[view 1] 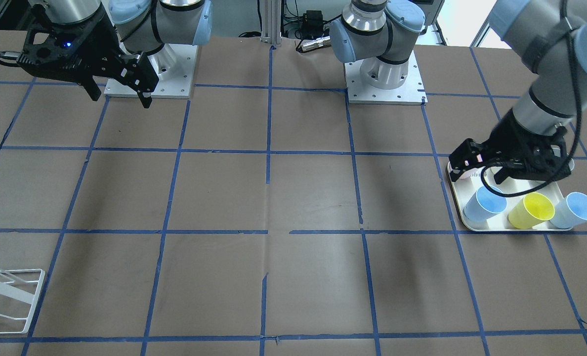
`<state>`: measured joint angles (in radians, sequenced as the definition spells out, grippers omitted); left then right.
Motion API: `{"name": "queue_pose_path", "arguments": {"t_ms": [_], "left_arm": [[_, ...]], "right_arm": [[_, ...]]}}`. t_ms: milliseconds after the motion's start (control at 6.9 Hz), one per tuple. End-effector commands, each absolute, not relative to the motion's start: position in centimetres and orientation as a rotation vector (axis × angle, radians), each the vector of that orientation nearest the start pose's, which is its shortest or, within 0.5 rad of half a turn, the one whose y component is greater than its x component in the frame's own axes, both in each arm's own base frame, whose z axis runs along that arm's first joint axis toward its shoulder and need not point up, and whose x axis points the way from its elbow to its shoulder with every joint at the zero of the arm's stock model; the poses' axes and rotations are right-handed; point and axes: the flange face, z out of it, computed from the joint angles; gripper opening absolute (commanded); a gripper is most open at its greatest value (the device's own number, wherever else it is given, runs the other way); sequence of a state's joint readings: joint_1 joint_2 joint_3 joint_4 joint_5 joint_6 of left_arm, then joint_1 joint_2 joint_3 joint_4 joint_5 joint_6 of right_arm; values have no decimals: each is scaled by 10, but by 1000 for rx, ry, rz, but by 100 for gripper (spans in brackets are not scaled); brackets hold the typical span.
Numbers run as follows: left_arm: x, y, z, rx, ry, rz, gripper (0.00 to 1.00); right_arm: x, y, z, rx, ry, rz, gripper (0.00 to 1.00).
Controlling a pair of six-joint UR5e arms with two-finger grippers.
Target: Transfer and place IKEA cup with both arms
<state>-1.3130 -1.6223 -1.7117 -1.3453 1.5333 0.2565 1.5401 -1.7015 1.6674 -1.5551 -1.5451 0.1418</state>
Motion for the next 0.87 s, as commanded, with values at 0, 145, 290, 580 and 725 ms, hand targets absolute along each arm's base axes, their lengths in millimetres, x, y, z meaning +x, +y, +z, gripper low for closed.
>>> {"name": "queue_pose_path", "arguments": {"t_ms": [0,145,290,580,725], "left_arm": [[-113,-512,490,-142,3141,-12,100],[-133,-500,524,-135,3143,-38,100],[-142,-488,537,-123,3100,-75,100],[-121,-487,530,-132,3062,-76,100],[-122,-505,531,-176,3168,-93,100]], "right_arm": [[120,-442,500,277,3104,-19,100],[120,-442,500,279,3104,-19,100],[120,-442,500,279,3104,-19,100],[120,-442,500,282,3107,-20,100],[120,-442,499,279,3106,-12,100]]}}
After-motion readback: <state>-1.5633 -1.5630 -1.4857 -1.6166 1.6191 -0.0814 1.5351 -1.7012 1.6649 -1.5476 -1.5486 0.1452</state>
